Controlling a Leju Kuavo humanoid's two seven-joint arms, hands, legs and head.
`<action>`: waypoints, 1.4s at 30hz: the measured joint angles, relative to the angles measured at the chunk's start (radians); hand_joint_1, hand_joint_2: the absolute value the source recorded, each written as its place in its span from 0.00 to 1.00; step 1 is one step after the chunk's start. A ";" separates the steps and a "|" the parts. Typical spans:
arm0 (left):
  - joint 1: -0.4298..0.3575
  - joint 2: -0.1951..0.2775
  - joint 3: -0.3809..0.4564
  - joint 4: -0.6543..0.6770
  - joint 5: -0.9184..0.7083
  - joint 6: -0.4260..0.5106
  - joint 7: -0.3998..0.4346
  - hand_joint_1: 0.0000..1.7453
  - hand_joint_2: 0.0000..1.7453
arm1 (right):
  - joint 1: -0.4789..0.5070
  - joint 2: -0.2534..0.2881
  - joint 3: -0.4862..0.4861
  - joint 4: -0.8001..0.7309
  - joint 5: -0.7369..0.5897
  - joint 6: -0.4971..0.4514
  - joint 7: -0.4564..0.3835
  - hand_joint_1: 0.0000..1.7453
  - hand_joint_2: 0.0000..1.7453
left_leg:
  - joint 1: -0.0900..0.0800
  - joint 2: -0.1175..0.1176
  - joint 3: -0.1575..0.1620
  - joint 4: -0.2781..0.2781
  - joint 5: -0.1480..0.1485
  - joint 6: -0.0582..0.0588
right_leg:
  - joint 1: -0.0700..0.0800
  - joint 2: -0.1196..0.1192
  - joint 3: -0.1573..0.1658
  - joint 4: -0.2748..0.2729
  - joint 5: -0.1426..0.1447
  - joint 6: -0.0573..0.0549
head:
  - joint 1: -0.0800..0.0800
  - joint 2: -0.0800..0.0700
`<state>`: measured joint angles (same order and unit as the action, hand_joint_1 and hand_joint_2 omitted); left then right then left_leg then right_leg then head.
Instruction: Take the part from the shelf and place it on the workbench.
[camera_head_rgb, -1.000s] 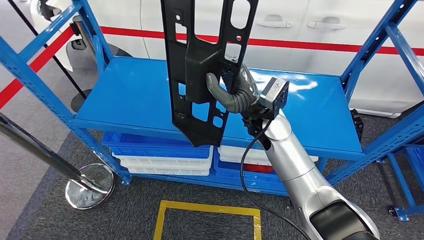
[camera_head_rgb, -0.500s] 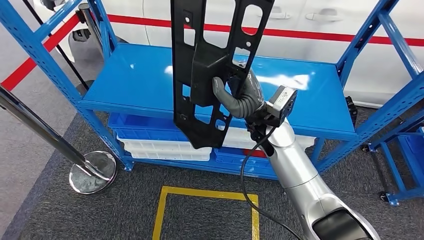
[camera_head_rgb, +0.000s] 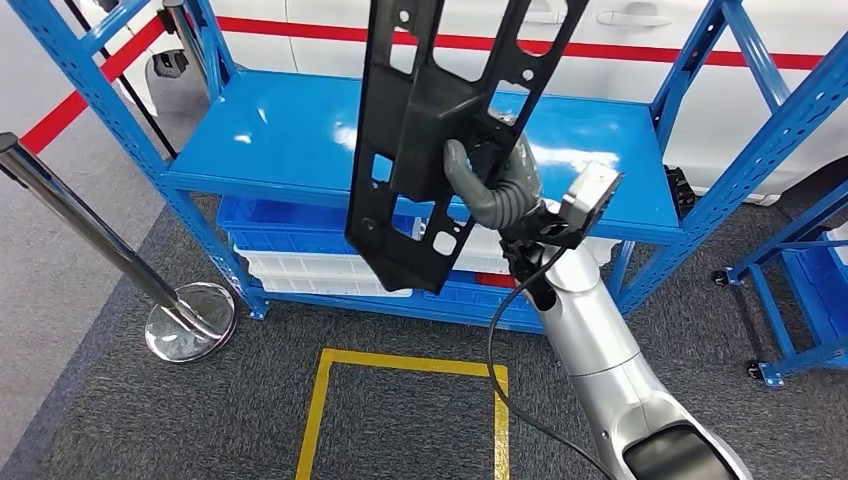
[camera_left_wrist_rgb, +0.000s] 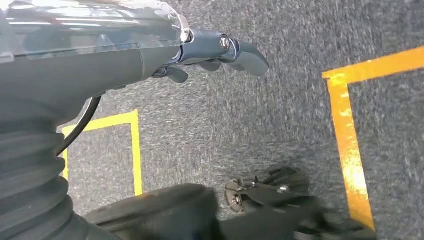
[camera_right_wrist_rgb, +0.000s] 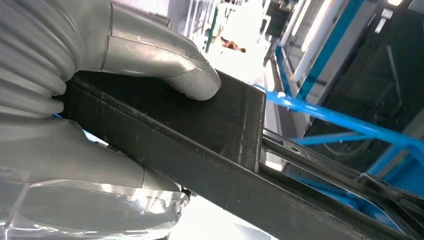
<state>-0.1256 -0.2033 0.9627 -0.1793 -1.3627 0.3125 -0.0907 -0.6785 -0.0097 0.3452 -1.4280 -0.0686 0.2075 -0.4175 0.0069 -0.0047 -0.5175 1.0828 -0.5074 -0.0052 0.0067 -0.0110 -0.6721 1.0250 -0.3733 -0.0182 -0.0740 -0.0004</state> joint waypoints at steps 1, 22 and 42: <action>-0.002 -0.001 -0.004 0.000 -0.005 -0.002 0.003 0.00 1.00 | 0.000 -0.006 -0.012 0.000 -0.003 0.003 -0.002 1.00 1.00 | -0.004 -0.001 0.025 -0.045 -0.013 0.006 | -0.001 -0.001 -0.004 -0.001 0.010 0.006 | 0.000 0.000; -0.014 -0.005 -0.021 0.000 -0.004 -0.024 0.014 0.00 1.00 | 0.003 -0.059 -0.059 0.044 0.013 0.015 -0.035 1.00 1.00 | 0.004 0.002 -0.198 0.022 0.061 -0.015 | -0.023 0.007 0.109 -0.010 -0.089 -0.001 | -0.001 0.000; -0.005 -0.002 -0.021 -0.003 -0.013 -0.016 -0.003 0.00 1.00 | 0.017 -0.052 -0.057 0.056 -0.007 0.068 -0.021 1.00 1.00 | -0.006 -0.031 -0.052 -0.085 0.071 0.037 | -0.022 0.005 -0.067 0.246 -0.145 0.054 | -0.001 0.000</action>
<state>-0.1307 -0.2050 0.9412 -0.1823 -1.3753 0.2968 -0.0933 -0.6616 -0.0614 0.2877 -1.3715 -0.0751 0.2760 -0.4385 0.0008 -0.0356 -0.5698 0.9975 -0.4368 0.0314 -0.0151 -0.0064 -0.7391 1.2707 -0.5179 0.0355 -0.0748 -0.0004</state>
